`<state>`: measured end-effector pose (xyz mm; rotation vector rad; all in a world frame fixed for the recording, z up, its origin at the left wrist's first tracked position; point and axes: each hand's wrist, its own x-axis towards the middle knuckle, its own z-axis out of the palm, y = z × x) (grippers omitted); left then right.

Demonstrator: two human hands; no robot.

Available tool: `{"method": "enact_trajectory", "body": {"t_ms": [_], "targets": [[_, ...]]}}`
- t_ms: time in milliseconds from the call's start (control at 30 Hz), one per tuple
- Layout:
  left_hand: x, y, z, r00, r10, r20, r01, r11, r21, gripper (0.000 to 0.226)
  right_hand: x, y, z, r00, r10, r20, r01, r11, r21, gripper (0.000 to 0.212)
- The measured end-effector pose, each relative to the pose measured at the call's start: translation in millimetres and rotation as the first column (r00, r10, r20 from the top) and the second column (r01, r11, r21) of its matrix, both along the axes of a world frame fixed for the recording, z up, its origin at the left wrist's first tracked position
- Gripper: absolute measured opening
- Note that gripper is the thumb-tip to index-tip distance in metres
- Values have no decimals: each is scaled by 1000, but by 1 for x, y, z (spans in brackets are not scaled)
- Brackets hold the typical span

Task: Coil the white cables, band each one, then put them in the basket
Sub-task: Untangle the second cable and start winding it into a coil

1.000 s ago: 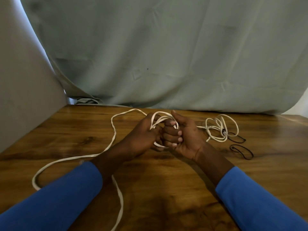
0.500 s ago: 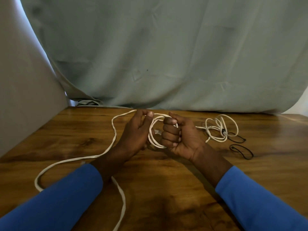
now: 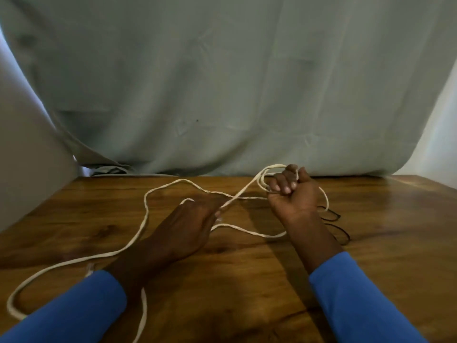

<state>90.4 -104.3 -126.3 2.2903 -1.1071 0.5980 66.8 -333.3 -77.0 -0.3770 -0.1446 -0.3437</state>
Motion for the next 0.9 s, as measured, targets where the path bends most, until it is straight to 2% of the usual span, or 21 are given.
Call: {"method": "enact_trajectory", "body": {"t_ms": [67, 133, 167, 233, 267, 367, 433, 500, 567, 600, 633, 700, 733, 767, 800, 833, 900], "targets": [[-6, -7, 1, 998, 0, 66, -7, 994, 107, 44, 2, 4, 0, 995, -96, -32, 91, 988, -128, 39], [-12, -13, 5, 996, 0, 92, -15, 988, 154, 45, 1, 10, -1, 974, -224, -46, 196, 921, -338, 36], [-15, -16, 6, 994, -1, 109, -20, 983, 185, 46, 1, 15, -3, 948, -319, -17, 271, 829, -489, 36], [-24, -19, 7, 990, -17, 139, -15, 975, 220, 44, -2, 29, -10, 876, -467, 123, 384, 518, -764, 34], [-27, -19, 9, 988, -18, 155, -18, 973, 230, 41, -3, 37, -15, 856, -475, 204, 404, 367, -838, 32], [-29, -15, 15, 990, -30, 136, -10, 960, 281, 28, -6, 57, -29, 825, -406, 393, 420, -23, -907, 25], [-29, -11, 18, 993, -56, 103, 17, 939, 342, 22, -8, 67, -32, 822, -369, 433, 406, -153, -901, 26], [-29, -7, 20, 996, -67, 67, 32, 906, 423, 22, -10, 74, -33, 825, -366, 430, 380, -202, -902, 29], [-27, -2, 21, 997, -61, 45, 33, 887, 461, 22, -11, 80, -38, 830, -386, 401, 351, -197, -915, 32], [-25, 0, 21, 997, -57, 47, 29, 883, 468, 22, -10, 83, -39, 846, -400, 353, 327, -134, -935, 33], [-22, 1, 22, 997, -54, 54, 23, 885, 466, 23, -11, 86, -40, 873, -407, 269, 291, -10, -957, 33], [-18, 3, 21, 996, -48, 76, 8, 893, 449, 23, -13, 91, -33, 937, -342, 74, 184, 302, -935, 40], [-16, 4, 20, 994, -52, 93, 5, 898, 440, 21, -13, 90, -30, 954, -298, 21, 144, 398, -906, 45], [-14, 4, 20, 992, -58, 115, 2, 900, 435, 21, -14, 89, -27, 964, -266, 4, 126, 444, -887, 48], [-13, 5, 19, 988, -65, 137, 0, 903, 429, 21, -13, 86, -28, 967, -253, 14, 130, 445, -886, 49], [-12, 7, 19, 985, -79, 156, 7, 909, 416, 22, -13, 83, -29, 965, -261, 41, 147, 402, -904, 47], [-11, 8, 16, 971, -133, 197, 46, 919, 390, 23, -11, 81, -38, 943, -312, 117, 188, 207, -960, 41]]}}
